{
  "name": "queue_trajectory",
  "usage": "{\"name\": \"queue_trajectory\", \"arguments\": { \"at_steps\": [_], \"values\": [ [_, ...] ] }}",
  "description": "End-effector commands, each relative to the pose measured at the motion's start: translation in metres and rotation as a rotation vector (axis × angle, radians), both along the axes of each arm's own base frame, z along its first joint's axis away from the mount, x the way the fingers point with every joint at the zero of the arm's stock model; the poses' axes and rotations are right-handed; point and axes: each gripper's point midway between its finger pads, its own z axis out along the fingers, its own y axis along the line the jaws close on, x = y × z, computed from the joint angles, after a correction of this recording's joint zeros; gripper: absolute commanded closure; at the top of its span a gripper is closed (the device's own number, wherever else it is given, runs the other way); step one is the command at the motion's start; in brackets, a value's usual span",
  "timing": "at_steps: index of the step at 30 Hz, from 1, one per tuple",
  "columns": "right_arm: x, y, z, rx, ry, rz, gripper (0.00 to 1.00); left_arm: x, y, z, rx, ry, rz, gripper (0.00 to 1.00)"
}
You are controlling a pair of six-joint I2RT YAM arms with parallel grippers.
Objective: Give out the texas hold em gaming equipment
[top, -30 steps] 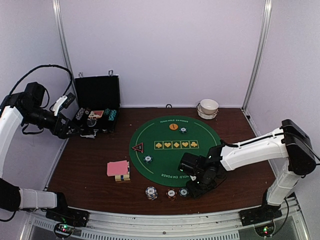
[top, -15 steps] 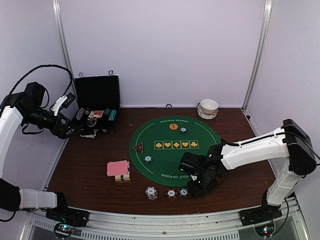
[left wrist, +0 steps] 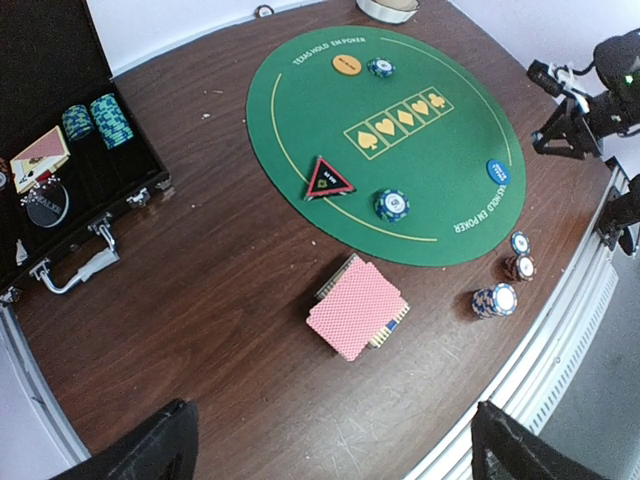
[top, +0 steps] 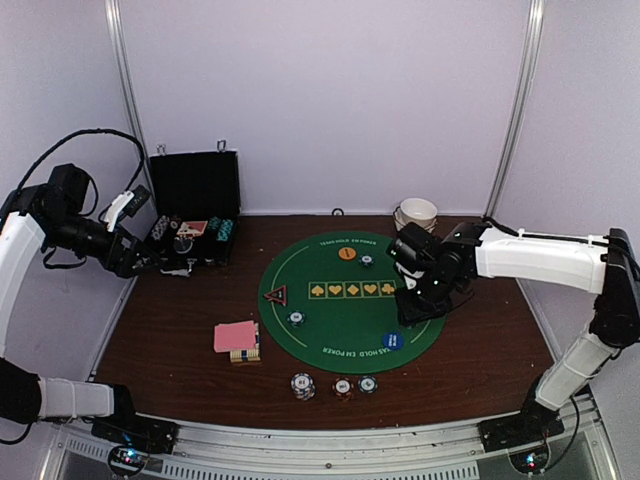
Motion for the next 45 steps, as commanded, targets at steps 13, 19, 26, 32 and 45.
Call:
{"name": "queue_trajectory", "arguments": {
  "at_steps": [13, 19, 26, 32, 45],
  "values": [
    [0.057, -0.023, -0.067, -0.044, 0.040, -0.123, 0.89, -0.003, 0.001, 0.008, 0.009, -0.032, -0.006, 0.02],
    [0.053, -0.030, -0.080, -0.066, 0.055, -0.129, 0.88, -0.004, 0.001, 0.005, 0.010, -0.026, -0.012, 0.03],
    [0.046, -0.038, -0.091, -0.093, 0.076, -0.132, 0.81, -0.006, -0.001, 0.005, 0.005, -0.029, -0.025, 0.03],
    [0.048, -0.037, -0.073, -0.098, 0.051, -0.102, 0.46, -0.007, -0.001, 0.004, 0.007, -0.021, -0.026, 0.02],
    [-0.006, 0.072, 0.031, -0.032, -0.109, 0.234, 0.18, -0.006, 0.000, 0.005, 0.008, -0.021, -0.022, 0.02]
  ]
}}
